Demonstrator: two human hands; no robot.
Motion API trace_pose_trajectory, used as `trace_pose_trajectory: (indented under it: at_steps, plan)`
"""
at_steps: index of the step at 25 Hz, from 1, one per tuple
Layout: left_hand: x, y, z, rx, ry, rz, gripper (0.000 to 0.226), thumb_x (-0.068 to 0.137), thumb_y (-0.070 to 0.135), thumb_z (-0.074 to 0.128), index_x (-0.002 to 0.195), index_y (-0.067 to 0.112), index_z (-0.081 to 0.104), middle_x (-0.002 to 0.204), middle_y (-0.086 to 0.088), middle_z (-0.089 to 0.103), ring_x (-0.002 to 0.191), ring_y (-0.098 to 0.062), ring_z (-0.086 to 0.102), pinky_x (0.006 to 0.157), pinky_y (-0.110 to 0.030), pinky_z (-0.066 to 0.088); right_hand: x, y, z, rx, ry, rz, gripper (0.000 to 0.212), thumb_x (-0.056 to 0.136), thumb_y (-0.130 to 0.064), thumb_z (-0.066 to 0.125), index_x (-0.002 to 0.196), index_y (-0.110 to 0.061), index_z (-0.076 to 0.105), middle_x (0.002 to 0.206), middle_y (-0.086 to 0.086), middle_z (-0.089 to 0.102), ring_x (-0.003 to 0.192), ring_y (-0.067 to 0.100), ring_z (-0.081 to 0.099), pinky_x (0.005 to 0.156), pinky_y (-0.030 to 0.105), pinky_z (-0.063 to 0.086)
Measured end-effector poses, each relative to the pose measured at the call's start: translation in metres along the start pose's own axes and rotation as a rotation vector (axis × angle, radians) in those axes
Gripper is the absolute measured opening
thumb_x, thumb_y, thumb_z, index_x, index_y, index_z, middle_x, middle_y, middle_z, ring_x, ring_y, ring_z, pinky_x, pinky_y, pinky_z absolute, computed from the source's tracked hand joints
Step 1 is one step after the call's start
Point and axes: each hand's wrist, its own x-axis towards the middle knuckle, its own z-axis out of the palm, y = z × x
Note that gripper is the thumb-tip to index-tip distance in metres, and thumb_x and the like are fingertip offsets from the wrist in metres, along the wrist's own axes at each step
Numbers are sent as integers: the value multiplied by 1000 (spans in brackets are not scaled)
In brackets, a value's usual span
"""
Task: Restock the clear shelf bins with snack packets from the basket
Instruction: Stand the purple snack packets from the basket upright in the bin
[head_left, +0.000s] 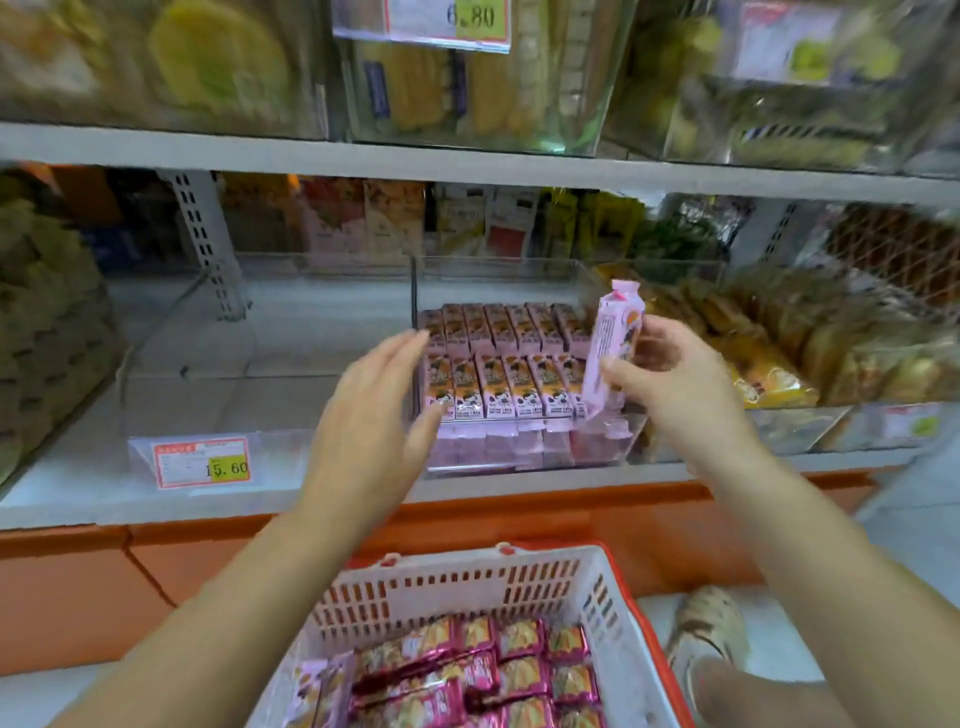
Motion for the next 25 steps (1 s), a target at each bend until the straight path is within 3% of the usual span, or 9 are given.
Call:
trace_pose_trajectory:
  at_steps: [2, 4, 7, 11, 15, 19, 21, 23, 25]
  plan:
    - [19, -15, 2, 4, -90, -71, 69, 93, 32, 56, 152, 18, 22, 158, 3, 23, 144, -14, 22, 116, -29, 17, 33, -12, -4, -263, 63, -58, 46, 83, -21, 73, 126, -22, 57, 101, -6, 67, 84, 10, 61, 67, 20, 44]
    - [24, -26, 7, -26, -171, -126, 67, 96, 36, 50, 153, 23, 16, 159, 6, 17, 145, -14, 21, 116, -33, 22, 58, -14, 2, -539, 47, -75, 60, 82, -26, 73, 137, -18, 48, 114, 3, 65, 99, 21, 61, 77, 23, 43]
    - [22, -33, 12, 26, -216, -149, 60, 97, 44, 41, 151, 35, 16, 157, 12, 22, 141, -14, 31, 106, -40, 38, 75, -7, 17, -931, -126, -80, 68, 82, -25, 72, 143, -18, 42, 123, 10, 62, 110, 29, 59, 83, 31, 46]
    - [25, -40, 10, -24, -253, -163, 59, 96, 50, 40, 149, 43, 16, 157, 20, 18, 139, -12, 34, 105, -39, 39, 89, -3, 32, -1297, -390, 64, 61, 82, -33, 72, 135, -11, 51, 116, 11, 64, 99, 27, 64, 78, 31, 54]
    - [26, -39, 9, 23, -268, -184, 58, 96, 54, 36, 148, 47, 13, 156, 21, 21, 125, -15, 49, 94, -37, 44, 95, -8, 35, -1217, -512, 265, 70, 85, -30, 72, 145, -13, 39, 114, 12, 67, 77, 24, 69, 77, 36, 59]
    - [23, -39, 8, 14, -268, -161, 56, 96, 54, 36, 147, 51, 11, 154, 21, 26, 123, -14, 50, 92, -39, 46, 91, -10, 35, -1270, -568, 283, 48, 86, -26, 70, 129, -8, 57, 91, 9, 71, 63, 20, 67, 63, 30, 58]
    - [27, -42, 12, 22, -276, -164, 56, 96, 54, 37, 147, 50, 14, 153, 20, 28, 124, -15, 50, 94, -39, 47, 83, -16, 34, -1343, -563, 218, 42, 88, -28, 68, 124, -9, 61, 97, 8, 70, 75, 22, 68, 64, 29, 55]
    - [26, -42, 12, 7, -240, -152, 57, 96, 50, 43, 148, 44, 21, 154, 17, 30, 131, -15, 44, 102, -38, 42, 71, -23, 28, -1353, -476, 22, 45, 90, -29, 65, 131, -14, 58, 116, 7, 67, 99, 24, 64, 78, 30, 51]
    - [7, -40, 8, -98, -58, -101, 54, 96, 39, 49, 147, 33, 32, 151, 12, 34, 138, -11, 33, 111, -28, 29, 42, -30, 24, -1042, -347, -87, 44, 92, -29, 63, 134, -22, 54, 114, 0, 67, 98, 19, 65, 82, 31, 52]
